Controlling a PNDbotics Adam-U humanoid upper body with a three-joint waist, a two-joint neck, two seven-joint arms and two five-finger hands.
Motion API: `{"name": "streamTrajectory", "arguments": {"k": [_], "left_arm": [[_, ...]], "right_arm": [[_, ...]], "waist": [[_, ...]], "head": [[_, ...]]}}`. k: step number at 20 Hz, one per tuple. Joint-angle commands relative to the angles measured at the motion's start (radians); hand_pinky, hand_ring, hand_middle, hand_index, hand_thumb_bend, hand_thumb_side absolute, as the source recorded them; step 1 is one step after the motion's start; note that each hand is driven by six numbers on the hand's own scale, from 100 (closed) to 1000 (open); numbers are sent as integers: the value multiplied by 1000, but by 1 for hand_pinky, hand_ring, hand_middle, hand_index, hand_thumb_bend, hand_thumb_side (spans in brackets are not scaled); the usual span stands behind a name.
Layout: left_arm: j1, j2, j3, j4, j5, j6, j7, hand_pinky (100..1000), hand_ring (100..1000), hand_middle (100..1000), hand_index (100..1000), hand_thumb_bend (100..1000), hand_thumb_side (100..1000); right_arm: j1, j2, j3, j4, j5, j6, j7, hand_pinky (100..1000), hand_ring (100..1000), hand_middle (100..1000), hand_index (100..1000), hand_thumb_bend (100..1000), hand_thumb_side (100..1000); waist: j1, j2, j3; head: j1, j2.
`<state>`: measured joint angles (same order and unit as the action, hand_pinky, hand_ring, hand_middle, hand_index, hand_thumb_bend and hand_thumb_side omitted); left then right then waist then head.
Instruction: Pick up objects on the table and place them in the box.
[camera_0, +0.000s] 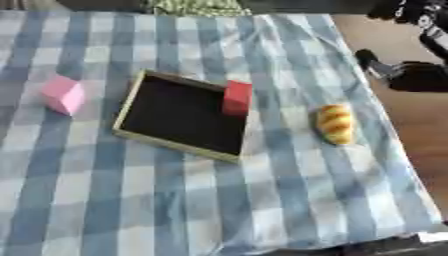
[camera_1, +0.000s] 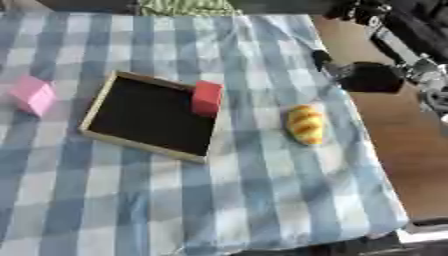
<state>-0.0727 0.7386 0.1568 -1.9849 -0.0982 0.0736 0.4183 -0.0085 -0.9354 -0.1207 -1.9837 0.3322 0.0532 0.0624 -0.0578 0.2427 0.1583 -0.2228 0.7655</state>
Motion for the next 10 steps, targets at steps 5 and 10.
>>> {"name": "streamTrajectory", "arguments": {"k": [5,10], "left_arm": [[-4,12,11,-15,2,0,3,880,853,838,933,453,610],[2,9,11,-15,3,1,3,879,853,837,933,456,609]], "right_arm": [[-11,-12,-2,-16,9,3,11,868,869,879,872,237,599],[-10,-11,2,-16,13,3,18,868,869,879,872,237,601]], "waist": [[24,-43,1],[30,-53,1]], "head": [[56,5],[59,5]]}}
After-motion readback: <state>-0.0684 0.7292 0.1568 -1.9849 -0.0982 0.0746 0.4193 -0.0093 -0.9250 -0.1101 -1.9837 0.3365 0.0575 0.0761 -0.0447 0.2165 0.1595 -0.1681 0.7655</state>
